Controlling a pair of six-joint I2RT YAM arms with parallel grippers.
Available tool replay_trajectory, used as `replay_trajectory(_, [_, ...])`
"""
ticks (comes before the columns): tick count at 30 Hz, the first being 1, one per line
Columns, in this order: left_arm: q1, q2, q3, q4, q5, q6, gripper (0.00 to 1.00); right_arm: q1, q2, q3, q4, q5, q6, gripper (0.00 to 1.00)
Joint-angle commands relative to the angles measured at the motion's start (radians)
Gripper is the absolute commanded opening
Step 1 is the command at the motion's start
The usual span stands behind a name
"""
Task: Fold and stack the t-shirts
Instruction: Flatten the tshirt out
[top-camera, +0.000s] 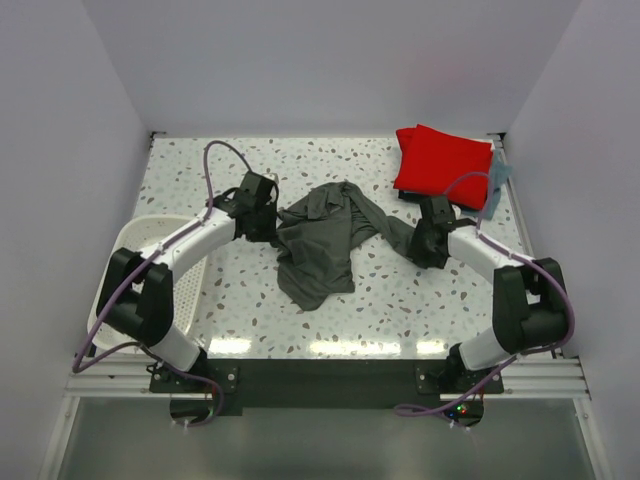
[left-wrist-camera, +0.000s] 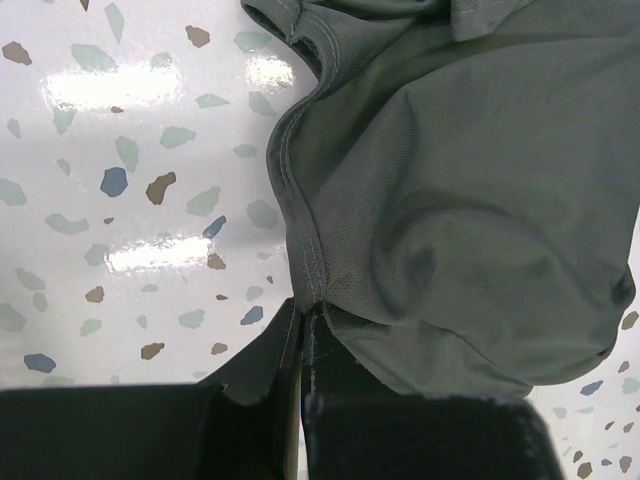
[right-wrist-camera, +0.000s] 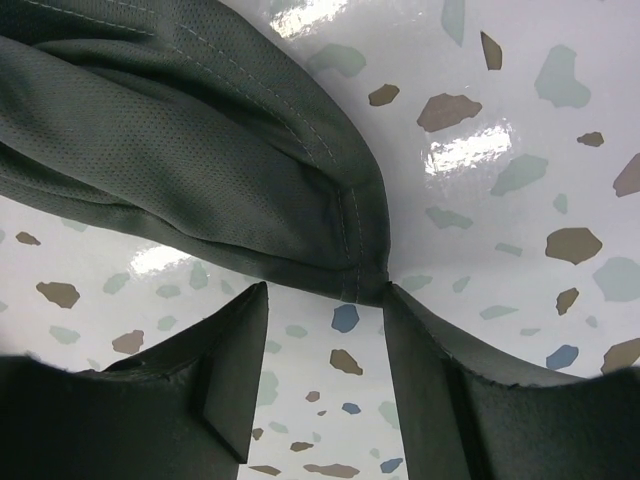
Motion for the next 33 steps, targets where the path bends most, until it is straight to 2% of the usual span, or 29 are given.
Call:
replay_trajectory(1, [0.021, 0.011, 0.036, 0.037, 0.031, 0.028, 0.00, -0.009, 0.004, 0.016, 0.047, -0.021, -0.011, 0.53])
replay_trajectory(13, [0.044, 0.040, 0.036, 0.053, 0.067, 0.036, 0.00, -0.012, 0.015, -0.025, 0.049, -0.026, 0.006, 0.47])
replay_trajectory(22, [0.050, 0.045, 0.016, 0.070, 0.097, 0.034, 0.00, -0.013, -0.033, -0.053, 0.025, 0.017, -0.002, 0.48])
replay_trajectory(33, [0.061, 0.037, 0.022, 0.067, 0.104, 0.039, 0.00, -0.024, 0.019, -0.050, 0.038, 0.017, -0.035, 0.45])
